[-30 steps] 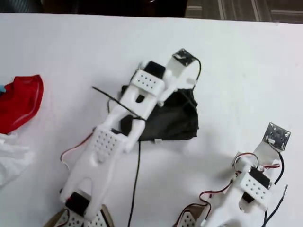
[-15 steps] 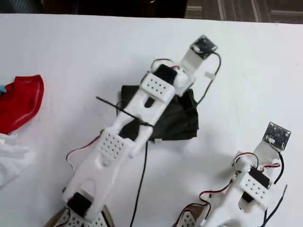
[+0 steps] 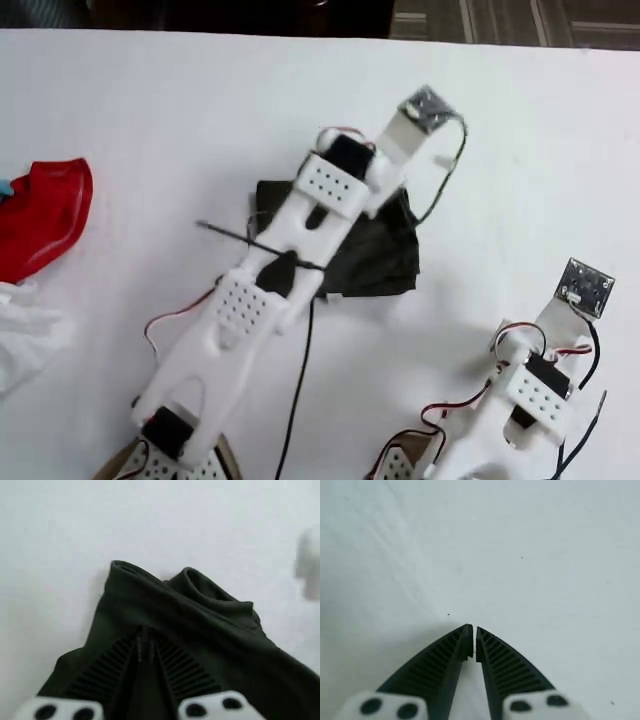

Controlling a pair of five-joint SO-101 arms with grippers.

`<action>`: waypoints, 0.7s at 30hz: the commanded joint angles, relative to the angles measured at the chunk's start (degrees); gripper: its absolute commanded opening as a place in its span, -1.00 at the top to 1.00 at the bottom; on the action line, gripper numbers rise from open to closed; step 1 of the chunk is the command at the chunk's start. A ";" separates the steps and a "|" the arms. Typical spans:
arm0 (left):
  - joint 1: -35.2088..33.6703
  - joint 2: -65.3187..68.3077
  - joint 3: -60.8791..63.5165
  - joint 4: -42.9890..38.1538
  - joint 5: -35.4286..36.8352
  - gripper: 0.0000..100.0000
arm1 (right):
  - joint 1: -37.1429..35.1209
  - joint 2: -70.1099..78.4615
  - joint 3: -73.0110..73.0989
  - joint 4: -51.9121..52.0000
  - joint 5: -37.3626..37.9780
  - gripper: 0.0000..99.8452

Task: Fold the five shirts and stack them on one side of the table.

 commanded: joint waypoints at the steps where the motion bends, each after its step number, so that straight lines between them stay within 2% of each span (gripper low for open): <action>1: 3.25 0.26 0.04 -0.62 -0.09 0.95 | -0.66 -1.45 -0.97 -1.01 -0.26 0.96; 10: 14.24 -3.69 -0.04 15.38 -0.09 0.95 | -0.66 -1.54 -0.97 -1.01 -0.26 0.96; 21: 13.19 -10.90 0.48 17.05 -0.18 0.95 | -0.66 -1.54 -0.97 -1.01 -0.26 0.96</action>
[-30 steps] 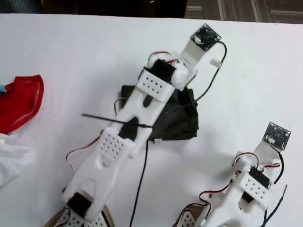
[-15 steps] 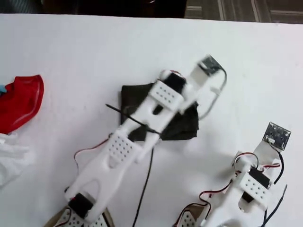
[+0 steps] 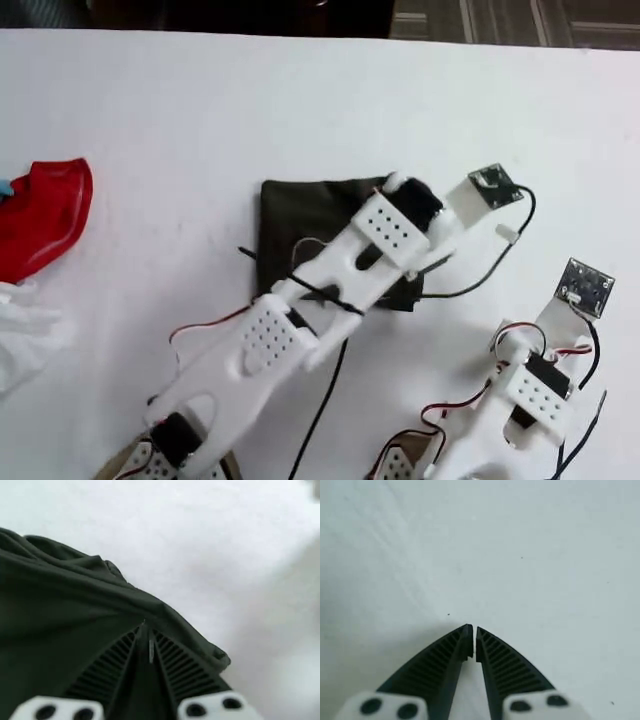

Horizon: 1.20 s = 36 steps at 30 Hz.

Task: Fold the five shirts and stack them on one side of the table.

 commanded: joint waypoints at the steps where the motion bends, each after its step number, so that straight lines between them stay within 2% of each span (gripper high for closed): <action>1: -0.62 -5.80 -0.13 1.14 -0.26 0.95 | -0.66 -1.54 -0.97 -1.01 -0.26 0.96; 9: -0.44 -9.49 1.27 1.23 -0.18 0.95 | -0.66 -1.54 -0.97 -1.01 -0.26 0.96; 16: 2.73 -17.23 21.58 0.53 6.42 0.95 | -0.66 -1.54 -0.97 -1.01 -0.26 0.96; 26: 2.99 -18.73 35.65 -11.34 6.51 0.95 | -0.66 -1.54 -0.97 -1.01 -0.26 0.96; 31: 2.99 -19.69 35.21 -10.64 6.24 0.95 | -0.66 -1.54 -0.97 -1.01 -0.26 0.96; 36: -1.05 -23.65 23.69 -4.92 6.15 0.95 | -0.66 -1.54 -0.97 -1.01 -0.26 0.96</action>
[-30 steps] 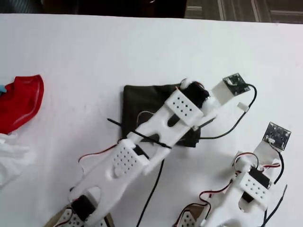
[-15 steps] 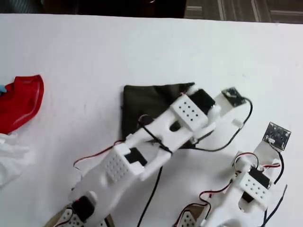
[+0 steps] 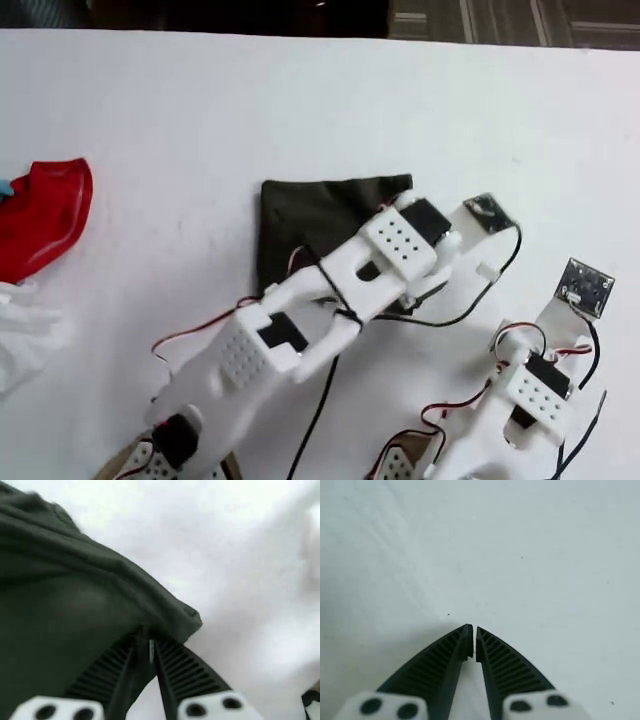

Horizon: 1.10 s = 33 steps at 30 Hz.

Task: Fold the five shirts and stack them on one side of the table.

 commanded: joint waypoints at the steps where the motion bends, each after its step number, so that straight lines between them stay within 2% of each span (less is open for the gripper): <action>1: -4.57 -6.59 -11.03 3.25 0.35 0.95 | -0.66 -1.54 -0.97 -1.01 -0.26 0.96; 4: -10.11 -6.77 -17.10 0.70 0.35 0.94 | -0.66 -1.54 -0.97 -1.01 -0.26 0.96; 8: -15.65 -3.52 -17.27 -7.03 0.44 0.94 | -0.66 -1.54 -0.97 -1.01 -0.26 0.96; 10: -17.05 0.09 -17.45 -9.67 0.70 0.87 | -0.66 -1.54 -0.97 -1.01 -0.26 0.96; 14: -17.14 7.03 -17.80 -13.71 0.79 0.68 | -0.66 -1.54 -0.97 -1.01 -0.26 0.96; 23: -14.24 18.29 -17.80 -24.26 0.44 0.70 | -0.66 -1.45 -0.97 -1.01 -0.26 0.96; 28: -14.42 19.34 -20.26 -19.78 0.44 0.69 | -2.15 -1.45 -0.97 -1.01 -0.26 0.96; 33: -16.62 16.00 -33.54 -10.02 0.35 0.69 | -2.24 -1.45 -0.97 -1.01 -0.26 0.96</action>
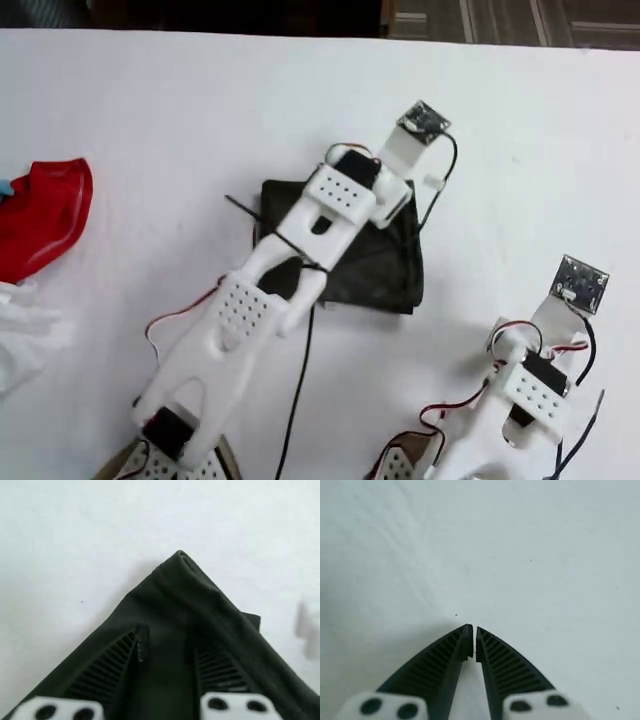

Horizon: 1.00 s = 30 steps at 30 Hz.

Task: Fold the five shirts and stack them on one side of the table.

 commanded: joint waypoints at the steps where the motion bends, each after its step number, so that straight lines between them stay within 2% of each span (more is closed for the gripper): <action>1: -2.11 -5.19 -11.65 7.38 0.35 0.69 | -0.66 -1.45 -0.97 -1.01 -0.26 0.96; 3: -2.81 -5.89 -17.19 12.48 0.09 0.69 | -0.66 -1.45 -0.97 -1.01 -0.26 0.96; 7: -3.96 -6.15 -26.15 24.00 -8.26 0.70 | -0.84 -1.45 -0.97 -1.01 -0.26 0.96; 13: -9.67 -10.73 -24.48 24.35 -10.11 0.70 | -0.84 -1.45 -0.97 -1.01 -0.26 0.96; 17: -15.47 -19.43 -19.91 24.35 -10.11 0.70 | -0.84 -1.45 -0.97 -1.01 -0.26 0.96; 22: -24.97 -36.04 -3.21 24.44 -10.11 0.70 | -0.84 -1.54 -0.97 -1.01 -0.26 0.96; 30: -32.44 -67.25 41.71 23.74 -10.55 0.70 | -0.92 -1.54 -0.97 -0.92 -0.26 0.96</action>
